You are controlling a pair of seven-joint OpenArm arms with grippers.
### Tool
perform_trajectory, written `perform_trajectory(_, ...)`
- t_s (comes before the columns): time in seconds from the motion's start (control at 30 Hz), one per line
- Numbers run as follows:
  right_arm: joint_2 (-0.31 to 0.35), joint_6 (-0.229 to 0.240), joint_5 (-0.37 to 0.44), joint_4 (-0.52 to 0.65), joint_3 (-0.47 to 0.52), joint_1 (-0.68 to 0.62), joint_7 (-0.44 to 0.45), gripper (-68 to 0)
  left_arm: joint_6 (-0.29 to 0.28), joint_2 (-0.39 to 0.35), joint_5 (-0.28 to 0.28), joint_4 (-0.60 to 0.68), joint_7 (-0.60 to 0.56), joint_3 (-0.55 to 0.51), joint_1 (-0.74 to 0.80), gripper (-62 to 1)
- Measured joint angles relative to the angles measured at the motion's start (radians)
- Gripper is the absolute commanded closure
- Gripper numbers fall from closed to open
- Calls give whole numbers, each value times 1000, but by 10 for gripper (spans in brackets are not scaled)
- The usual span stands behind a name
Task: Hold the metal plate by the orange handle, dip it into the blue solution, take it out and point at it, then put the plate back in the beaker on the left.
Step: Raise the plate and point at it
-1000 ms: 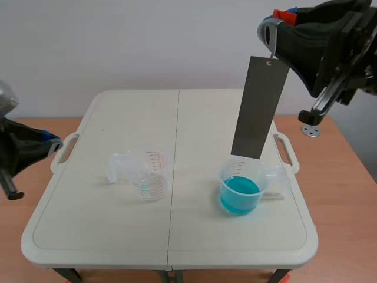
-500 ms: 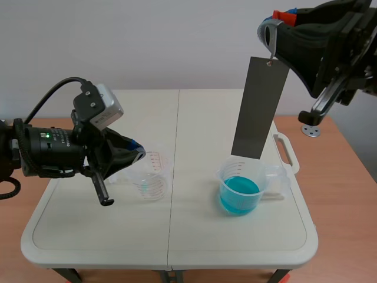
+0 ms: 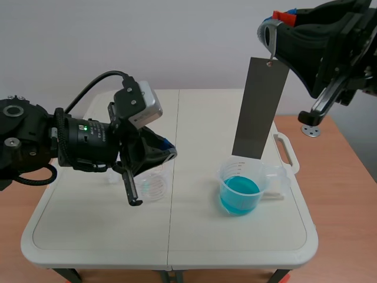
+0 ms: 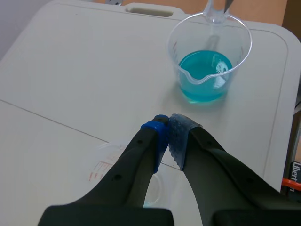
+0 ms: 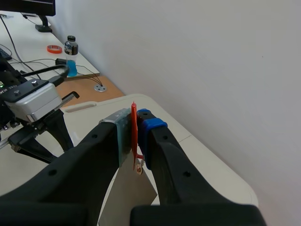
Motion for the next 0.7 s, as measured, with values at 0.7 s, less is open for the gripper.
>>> perform_trajectory(0.7,0,0,0,0,0,0,0,-13,5,33,-1,0,4,24,-6,-16)
